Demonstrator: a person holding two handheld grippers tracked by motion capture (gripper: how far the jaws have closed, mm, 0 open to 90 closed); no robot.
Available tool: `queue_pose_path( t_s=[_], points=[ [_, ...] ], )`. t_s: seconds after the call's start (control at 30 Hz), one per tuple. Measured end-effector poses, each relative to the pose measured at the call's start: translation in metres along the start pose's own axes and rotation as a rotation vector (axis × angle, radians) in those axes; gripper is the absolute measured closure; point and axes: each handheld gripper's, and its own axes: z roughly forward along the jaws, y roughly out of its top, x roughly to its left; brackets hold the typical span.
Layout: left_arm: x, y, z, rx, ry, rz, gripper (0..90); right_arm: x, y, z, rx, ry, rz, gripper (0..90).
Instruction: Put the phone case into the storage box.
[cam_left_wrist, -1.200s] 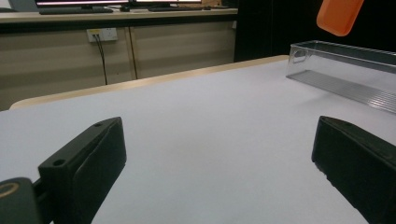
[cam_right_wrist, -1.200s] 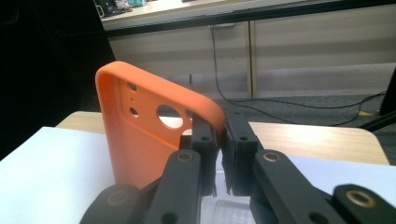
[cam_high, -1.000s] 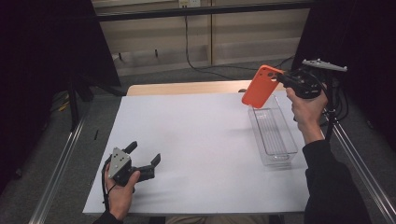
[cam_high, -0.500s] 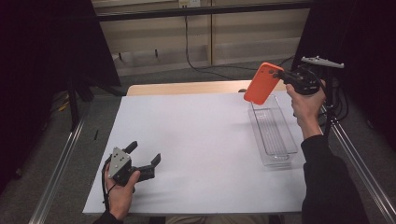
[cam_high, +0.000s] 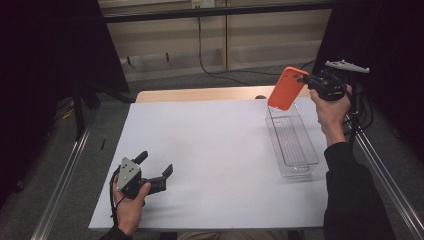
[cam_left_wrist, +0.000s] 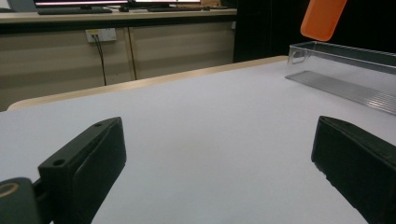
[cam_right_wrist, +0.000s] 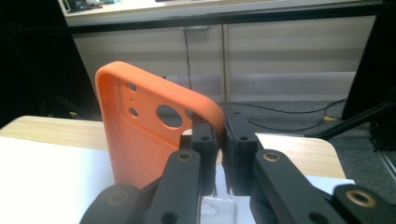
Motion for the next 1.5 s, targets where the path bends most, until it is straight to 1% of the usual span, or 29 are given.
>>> queue_pose_path(
  t_s=[0.17, 0.3, 0.53, 0.7, 0.9, 1.07, 1.23, 1.5],
  points=[
    [0.001, 0.0, -0.001, 0.001, 0.004, -0.006, 3.1, -0.002, -0.003, 0.004, 0.013, -0.02, -0.022, 83.6],
    [0.001, 0.0, -0.001, 0.002, 0.003, 0.003, 3.1, -0.005, -0.005, 0.007, 0.024, -0.033, -0.041, 83.6],
    [0.001, 0.0, -0.001, 0.005, 0.003, 0.002, 3.1, -0.008, -0.011, 0.013, 0.048, -0.063, -0.065, 83.7],
    [0.001, 0.0, -0.001, 0.007, 0.003, 0.007, 3.1, -0.005, -0.014, 0.016, 0.055, -0.082, -0.095, 83.7],
    [0.001, -0.001, -0.001, 0.007, 0.002, 0.006, 3.1, -0.002, -0.019, 0.021, 0.065, -0.106, -0.117, 83.7],
    [0.001, -0.001, -0.001, 0.01, 0.0, 0.007, 3.1, -0.001, -0.029, 0.026, 0.072, -0.124, -0.118, 83.7],
    [0.0, -0.001, -0.001, 0.009, -0.001, 0.002, 3.1, -0.003, -0.038, 0.03, 0.082, -0.125, -0.104, 83.7],
    [0.001, -0.001, -0.002, 0.01, 0.002, 0.007, 3.1, 0.003, -0.043, 0.037, 0.085, -0.131, -0.113, 83.7]
  ],
)
